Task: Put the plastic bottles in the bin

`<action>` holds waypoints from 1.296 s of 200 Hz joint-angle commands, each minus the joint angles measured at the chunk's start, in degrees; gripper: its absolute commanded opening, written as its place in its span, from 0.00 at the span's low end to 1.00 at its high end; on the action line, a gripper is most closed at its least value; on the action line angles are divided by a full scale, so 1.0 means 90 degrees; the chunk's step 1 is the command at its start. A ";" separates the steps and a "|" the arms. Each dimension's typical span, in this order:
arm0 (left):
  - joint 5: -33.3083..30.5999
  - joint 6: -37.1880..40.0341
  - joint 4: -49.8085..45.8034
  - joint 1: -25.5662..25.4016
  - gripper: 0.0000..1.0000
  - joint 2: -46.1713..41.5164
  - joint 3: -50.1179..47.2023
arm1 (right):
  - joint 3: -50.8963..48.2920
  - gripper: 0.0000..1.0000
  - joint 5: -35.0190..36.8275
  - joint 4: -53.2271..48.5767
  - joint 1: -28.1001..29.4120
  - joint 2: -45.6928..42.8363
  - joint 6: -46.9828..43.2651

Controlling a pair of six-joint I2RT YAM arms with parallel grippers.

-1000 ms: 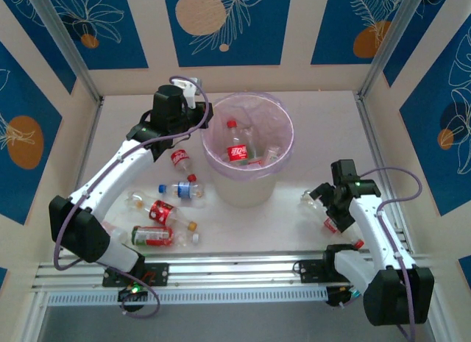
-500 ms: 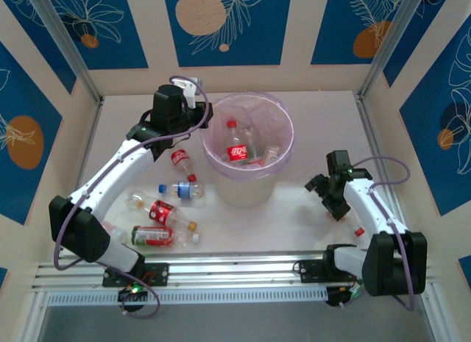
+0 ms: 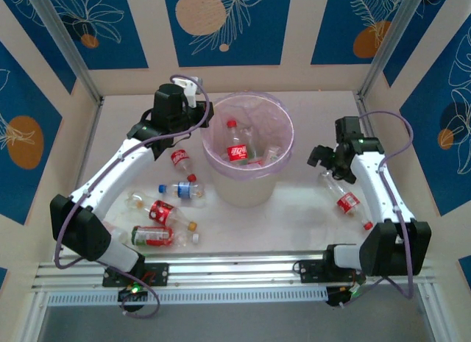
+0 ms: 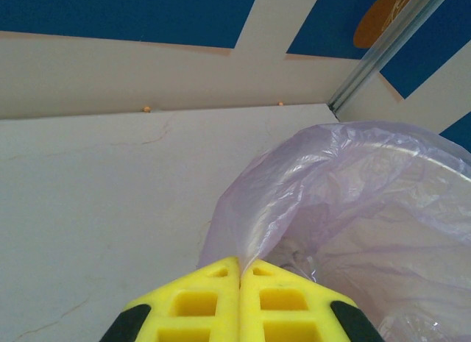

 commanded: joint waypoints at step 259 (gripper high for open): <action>-0.0069 0.0041 -0.0376 0.0009 0.00 -0.0026 0.0075 | 0.0354 0.77 -0.0535 0.0842 0.0102 0.3027 0.0611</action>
